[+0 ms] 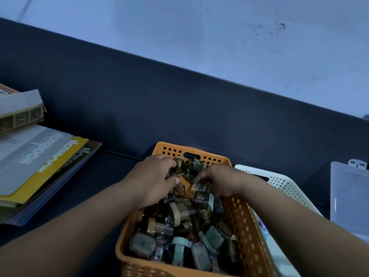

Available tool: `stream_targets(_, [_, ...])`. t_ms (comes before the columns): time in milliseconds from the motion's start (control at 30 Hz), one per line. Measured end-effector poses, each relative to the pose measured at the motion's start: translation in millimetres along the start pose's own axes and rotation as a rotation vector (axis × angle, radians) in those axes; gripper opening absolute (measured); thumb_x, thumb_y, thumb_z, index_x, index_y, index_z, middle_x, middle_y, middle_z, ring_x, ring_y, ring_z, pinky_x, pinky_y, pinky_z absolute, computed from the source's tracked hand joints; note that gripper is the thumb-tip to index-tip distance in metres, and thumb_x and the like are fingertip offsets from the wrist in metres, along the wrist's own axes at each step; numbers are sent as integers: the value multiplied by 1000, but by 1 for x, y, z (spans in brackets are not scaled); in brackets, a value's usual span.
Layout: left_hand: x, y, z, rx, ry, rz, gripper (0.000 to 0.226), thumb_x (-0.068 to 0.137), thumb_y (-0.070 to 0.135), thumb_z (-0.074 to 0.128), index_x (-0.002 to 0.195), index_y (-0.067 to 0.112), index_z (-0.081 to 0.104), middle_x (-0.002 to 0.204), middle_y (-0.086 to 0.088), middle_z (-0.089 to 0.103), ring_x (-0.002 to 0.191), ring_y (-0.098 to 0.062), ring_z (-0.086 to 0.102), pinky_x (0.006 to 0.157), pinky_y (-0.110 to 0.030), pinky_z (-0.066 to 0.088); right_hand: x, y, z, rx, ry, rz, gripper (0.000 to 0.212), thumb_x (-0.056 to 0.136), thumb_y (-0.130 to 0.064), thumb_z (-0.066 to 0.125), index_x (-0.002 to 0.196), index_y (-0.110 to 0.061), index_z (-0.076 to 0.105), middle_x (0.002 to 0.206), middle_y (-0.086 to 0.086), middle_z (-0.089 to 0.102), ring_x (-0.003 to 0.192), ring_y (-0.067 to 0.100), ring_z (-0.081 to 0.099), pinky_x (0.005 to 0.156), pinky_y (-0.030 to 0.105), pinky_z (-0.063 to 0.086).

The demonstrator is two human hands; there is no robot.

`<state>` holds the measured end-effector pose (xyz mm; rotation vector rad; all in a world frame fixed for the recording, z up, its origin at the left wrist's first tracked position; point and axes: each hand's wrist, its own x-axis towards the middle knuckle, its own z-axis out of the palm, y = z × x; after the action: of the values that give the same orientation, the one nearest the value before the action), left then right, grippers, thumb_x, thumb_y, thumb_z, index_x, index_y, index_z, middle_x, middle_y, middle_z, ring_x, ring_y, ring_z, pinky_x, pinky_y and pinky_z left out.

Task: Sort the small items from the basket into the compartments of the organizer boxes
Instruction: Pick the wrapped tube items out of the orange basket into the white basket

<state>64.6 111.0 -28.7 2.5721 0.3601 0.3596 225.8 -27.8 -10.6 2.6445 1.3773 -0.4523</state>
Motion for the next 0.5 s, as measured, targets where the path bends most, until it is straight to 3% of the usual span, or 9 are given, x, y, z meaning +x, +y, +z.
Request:
stream_targets(133, [-1, 0, -1, 15, 7, 11, 50, 94, 43, 52, 139, 25, 42, 138, 9, 43, 128, -12, 37, 102, -30, 35, 11, -1, 0, -159, -74, -51, 86, 78, 13, 55, 141, -43, 41, 146, -3, 46, 122, 19, 53, 91, 33, 53])
stream_targets(233, [-1, 1, -2, 38, -4, 22, 51, 94, 43, 51, 140, 24, 41, 139, 8, 42, 129, -12, 35, 104, -31, 34, 10, 0, 0, -300, -118, -106, 84, 83, 7, 56, 147, -42, 32, 148, 0, 40, 126, 23, 48, 92, 33, 50])
stream_targets(367, [0, 0, 0, 50, -14, 23, 53, 94, 44, 51, 141, 24, 40, 143, 7, 40, 132, -12, 33, 105, -32, 34, 6, -1, 0, -371, -119, -139, 79, 87, 3, 51, 148, -41, 29, 142, 0, 47, 122, 24, 50, 83, 29, 46])
stream_targets(500, [-1, -1, 1, 60, -17, 21, 53, 93, 45, 51, 141, 24, 41, 143, 7, 39, 132, -12, 32, 106, -33, 34, 14, -9, -3, -383, -138, -131, 68, 88, -2, 54, 144, -37, 38, 134, -1, 55, 121, 24, 52, 91, 34, 49])
